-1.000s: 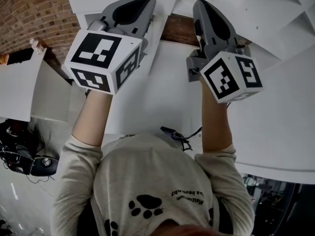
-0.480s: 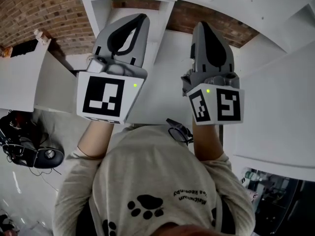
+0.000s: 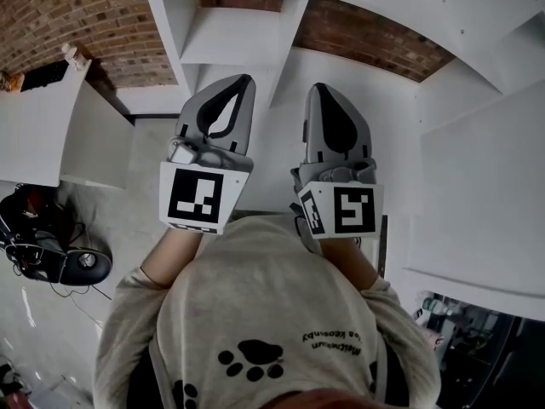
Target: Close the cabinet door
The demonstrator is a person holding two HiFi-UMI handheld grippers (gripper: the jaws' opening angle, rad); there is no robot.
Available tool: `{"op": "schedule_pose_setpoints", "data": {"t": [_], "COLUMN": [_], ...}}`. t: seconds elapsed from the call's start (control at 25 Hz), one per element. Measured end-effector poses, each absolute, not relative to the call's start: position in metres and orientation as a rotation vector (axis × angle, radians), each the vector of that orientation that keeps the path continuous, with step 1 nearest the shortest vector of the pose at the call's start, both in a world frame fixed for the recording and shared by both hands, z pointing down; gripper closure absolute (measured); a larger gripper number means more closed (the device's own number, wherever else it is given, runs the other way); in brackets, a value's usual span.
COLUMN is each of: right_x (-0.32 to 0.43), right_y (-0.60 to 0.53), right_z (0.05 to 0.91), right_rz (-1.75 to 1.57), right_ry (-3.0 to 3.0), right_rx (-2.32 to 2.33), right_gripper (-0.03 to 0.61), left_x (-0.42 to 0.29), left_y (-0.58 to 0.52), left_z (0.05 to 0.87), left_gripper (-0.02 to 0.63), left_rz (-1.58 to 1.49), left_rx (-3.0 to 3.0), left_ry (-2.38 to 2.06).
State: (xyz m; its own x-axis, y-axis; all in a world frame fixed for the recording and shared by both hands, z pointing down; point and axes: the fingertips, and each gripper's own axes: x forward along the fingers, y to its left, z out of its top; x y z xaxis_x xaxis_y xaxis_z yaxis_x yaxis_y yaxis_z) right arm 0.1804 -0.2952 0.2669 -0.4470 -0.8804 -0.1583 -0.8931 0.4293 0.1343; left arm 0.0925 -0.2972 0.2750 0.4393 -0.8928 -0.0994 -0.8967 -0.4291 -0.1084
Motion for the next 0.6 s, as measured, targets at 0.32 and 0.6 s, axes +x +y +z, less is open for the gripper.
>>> {"op": "schedule_pose_setpoints", "data": {"t": [0.32, 0.6], "right_x": [0.179, 0.186], "right_y": [-0.295, -0.295], "right_z": [0.317, 0.326], "right_rz": [0.212, 0.166], "right_ry": [2.653, 2.65], "right_rx": [-1.627, -1.61], "right_gripper": [0.569, 0.569], "left_x": [0.093, 0.09], "left_y": [-0.294, -0.29], "left_z": [0.325, 0.331], "left_gripper": [0.606, 0.606], "left_rz": [-0.025, -0.01], "left_rx": [-2.58, -2.565], "left_ry": [1.638, 1.669]}}
